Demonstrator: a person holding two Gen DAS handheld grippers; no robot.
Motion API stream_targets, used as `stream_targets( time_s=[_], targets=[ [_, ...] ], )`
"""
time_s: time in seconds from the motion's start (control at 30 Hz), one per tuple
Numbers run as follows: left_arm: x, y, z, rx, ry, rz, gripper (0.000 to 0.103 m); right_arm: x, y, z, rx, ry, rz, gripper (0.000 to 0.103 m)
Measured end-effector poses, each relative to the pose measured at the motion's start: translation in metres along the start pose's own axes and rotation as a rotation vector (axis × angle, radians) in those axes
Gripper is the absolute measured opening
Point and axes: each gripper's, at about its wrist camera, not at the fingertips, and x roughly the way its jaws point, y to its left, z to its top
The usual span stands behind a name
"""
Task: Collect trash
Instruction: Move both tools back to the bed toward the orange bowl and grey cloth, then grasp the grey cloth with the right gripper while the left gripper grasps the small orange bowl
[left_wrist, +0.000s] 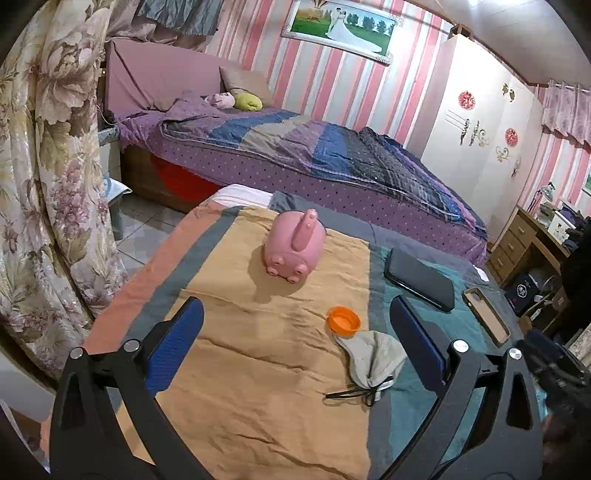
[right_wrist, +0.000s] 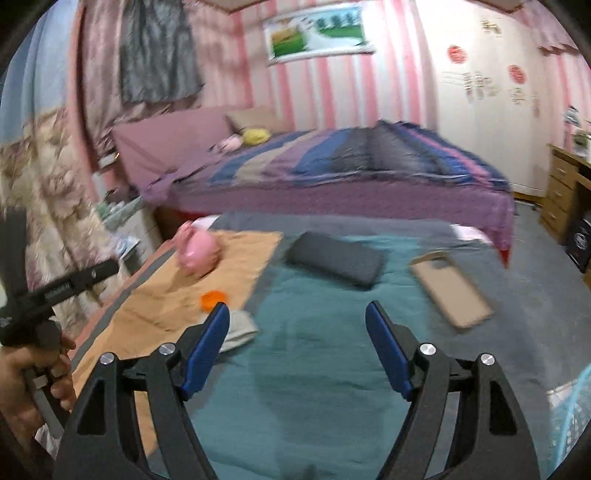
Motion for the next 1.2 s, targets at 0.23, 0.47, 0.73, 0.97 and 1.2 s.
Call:
stream_targets(
  time_s=[0.23,0.47,0.73,0.97,1.2],
  targets=[
    [0.006,0.016,0.010,-0.012,0.003,-0.053,0.097,0.063,0.069,0.001,-0.062,0.074,0.058,0.075],
    [0.033,0.032,0.002,0.000,0.069,0.004,0.097,0.113,0.096,-0.014,-0.058,0.175,0.081,0.075],
    [0.046,0.047,-0.003,-0.035,0.102,0.037,0.097,0.154,0.132,-0.034,-0.161,0.293,0.051,0.074],
    [0.058,0.030,-0.008,-0.001,0.132,0.019,0.097,0.154,0.132,-0.041,-0.210,0.294,0.025,0.024],
    [0.072,0.015,-0.018,0.049,0.166,0.012,0.097,0.117,0.089,-0.028,-0.125,0.268,0.074,0.008]
  ],
)
